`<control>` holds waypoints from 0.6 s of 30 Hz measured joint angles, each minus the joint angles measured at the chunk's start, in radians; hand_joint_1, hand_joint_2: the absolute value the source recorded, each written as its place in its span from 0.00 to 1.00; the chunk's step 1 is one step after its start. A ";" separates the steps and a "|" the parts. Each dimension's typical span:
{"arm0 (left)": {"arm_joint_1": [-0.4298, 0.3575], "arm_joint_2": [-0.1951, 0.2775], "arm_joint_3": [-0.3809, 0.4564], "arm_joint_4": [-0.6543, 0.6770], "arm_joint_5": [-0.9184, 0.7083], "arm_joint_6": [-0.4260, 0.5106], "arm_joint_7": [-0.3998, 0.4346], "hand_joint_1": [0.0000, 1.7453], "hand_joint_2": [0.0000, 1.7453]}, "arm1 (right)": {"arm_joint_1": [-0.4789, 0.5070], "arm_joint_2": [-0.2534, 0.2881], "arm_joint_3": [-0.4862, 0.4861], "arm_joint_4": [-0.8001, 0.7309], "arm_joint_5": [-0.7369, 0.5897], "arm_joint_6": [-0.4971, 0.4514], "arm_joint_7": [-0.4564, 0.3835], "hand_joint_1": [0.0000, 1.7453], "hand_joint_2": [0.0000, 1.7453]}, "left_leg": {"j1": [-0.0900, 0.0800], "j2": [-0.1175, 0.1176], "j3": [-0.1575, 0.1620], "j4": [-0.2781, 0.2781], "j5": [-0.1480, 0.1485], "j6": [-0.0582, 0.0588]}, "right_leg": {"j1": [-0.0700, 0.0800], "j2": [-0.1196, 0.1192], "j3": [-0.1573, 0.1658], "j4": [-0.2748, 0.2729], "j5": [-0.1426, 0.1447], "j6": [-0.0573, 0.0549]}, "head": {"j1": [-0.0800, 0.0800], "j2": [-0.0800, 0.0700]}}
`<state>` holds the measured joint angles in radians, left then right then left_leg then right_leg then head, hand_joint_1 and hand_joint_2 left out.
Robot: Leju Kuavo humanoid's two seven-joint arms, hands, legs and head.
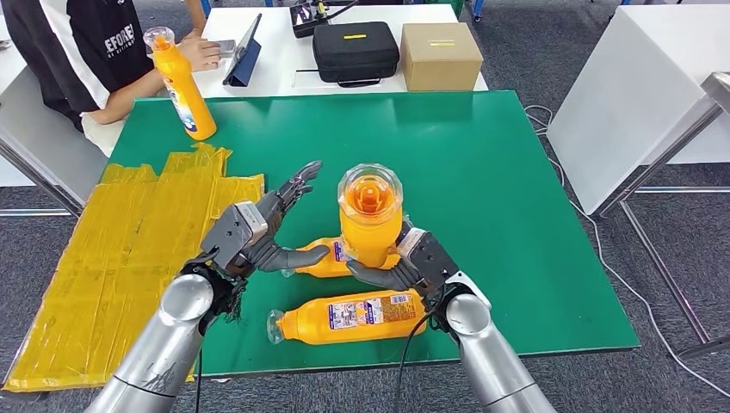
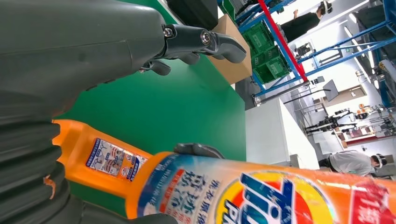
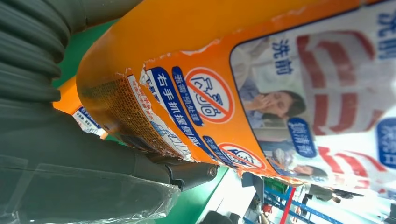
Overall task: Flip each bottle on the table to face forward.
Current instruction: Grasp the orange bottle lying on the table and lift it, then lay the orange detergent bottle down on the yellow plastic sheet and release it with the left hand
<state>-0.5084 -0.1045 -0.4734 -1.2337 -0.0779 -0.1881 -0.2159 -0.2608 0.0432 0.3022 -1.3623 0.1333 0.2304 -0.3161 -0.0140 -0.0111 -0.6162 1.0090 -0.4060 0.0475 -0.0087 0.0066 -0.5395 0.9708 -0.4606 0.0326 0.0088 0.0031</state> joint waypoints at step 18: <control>0.000 0.000 -0.009 0.000 0.002 0.000 0.000 0.00 1.00 | -0.017 0.005 0.021 0.037 -0.001 -0.003 0.001 1.00 1.00 | 0.000 0.000 0.000 0.000 0.000 0.000 | 0.000 0.000 0.000 0.000 0.000 0.000 | 0.000 0.000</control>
<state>-0.5084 -0.1045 -0.4820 -1.2337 -0.0755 -0.1881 -0.2163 -0.2775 0.0481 0.3230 -1.3254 0.1324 0.2270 -0.3155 -0.0140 -0.0112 -0.6162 1.0090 -0.4059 0.0476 -0.0087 0.0066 -0.5394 0.9708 -0.4605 0.0326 0.0088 0.0031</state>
